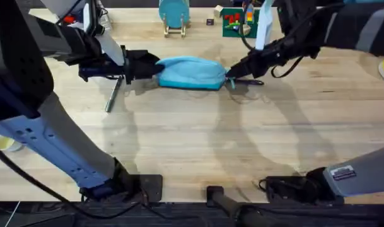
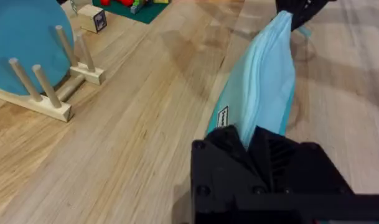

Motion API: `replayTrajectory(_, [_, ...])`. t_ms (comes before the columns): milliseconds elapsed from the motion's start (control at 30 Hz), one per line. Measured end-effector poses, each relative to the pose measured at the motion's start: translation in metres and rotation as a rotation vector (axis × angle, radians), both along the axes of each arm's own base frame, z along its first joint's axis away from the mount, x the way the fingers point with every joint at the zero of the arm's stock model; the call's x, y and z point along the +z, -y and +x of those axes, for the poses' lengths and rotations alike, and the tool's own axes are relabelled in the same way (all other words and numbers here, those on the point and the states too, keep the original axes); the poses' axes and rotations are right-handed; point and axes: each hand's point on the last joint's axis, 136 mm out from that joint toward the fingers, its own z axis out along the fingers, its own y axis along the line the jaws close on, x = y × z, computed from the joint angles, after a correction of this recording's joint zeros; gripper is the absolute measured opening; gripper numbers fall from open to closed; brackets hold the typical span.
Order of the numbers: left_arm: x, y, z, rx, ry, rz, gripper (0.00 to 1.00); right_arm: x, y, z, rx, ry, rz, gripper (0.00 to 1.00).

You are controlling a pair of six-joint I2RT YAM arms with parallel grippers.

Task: Unzip the bag, pick up the pens from the table one at a time and place them inside, then zip the bag closed.

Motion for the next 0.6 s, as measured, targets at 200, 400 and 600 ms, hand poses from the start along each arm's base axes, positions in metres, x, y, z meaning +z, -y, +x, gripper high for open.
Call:
replayTrajectory(200, [0.000, 0.000, 0.000, 0.000, 0.000, 0.000, 0.043, 0.018, 0.000, 0.006, -0.004, -0.001, -0.016, 0.030])
replayTrajectory(400, [0.000, 0.000, 0.000, 0.000, 0.000, 0.001, 0.043, 0.031, -0.002, 0.009, 0.001, -0.001, -0.024, 0.031])
replayTrajectory(600, [0.000, 0.000, 0.000, 0.000, 0.000, 0.000, 0.043, 0.036, -0.013, 0.008, 0.029, 0.018, -0.025, 0.031])
